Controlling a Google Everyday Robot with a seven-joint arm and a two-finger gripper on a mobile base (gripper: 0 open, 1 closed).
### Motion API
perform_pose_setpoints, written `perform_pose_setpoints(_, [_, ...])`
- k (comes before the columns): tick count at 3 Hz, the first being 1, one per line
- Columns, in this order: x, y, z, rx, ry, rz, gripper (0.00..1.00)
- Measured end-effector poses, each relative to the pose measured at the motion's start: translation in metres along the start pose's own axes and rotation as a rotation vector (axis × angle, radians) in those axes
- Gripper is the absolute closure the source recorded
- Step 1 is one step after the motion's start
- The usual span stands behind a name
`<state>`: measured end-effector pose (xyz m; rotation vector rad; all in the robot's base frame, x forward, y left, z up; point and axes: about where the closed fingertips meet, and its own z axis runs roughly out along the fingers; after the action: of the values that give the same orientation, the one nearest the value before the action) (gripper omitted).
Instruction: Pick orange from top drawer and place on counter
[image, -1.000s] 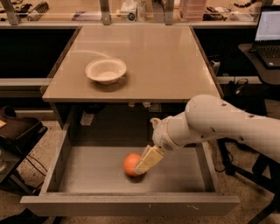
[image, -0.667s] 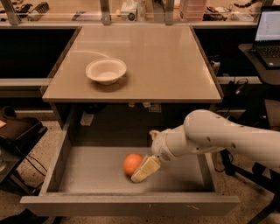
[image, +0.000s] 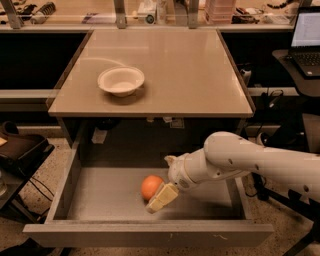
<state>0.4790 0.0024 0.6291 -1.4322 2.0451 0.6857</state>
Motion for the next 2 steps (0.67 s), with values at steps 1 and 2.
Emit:
perform_pose_setpoints(1, [0.013,-0.0019,0.0129,-0.016,0.002,0.023,0.0])
perform_pose_setpoints(2, [0.013,-0.0019,0.013,-0.016,0.002,0.022,0.0])
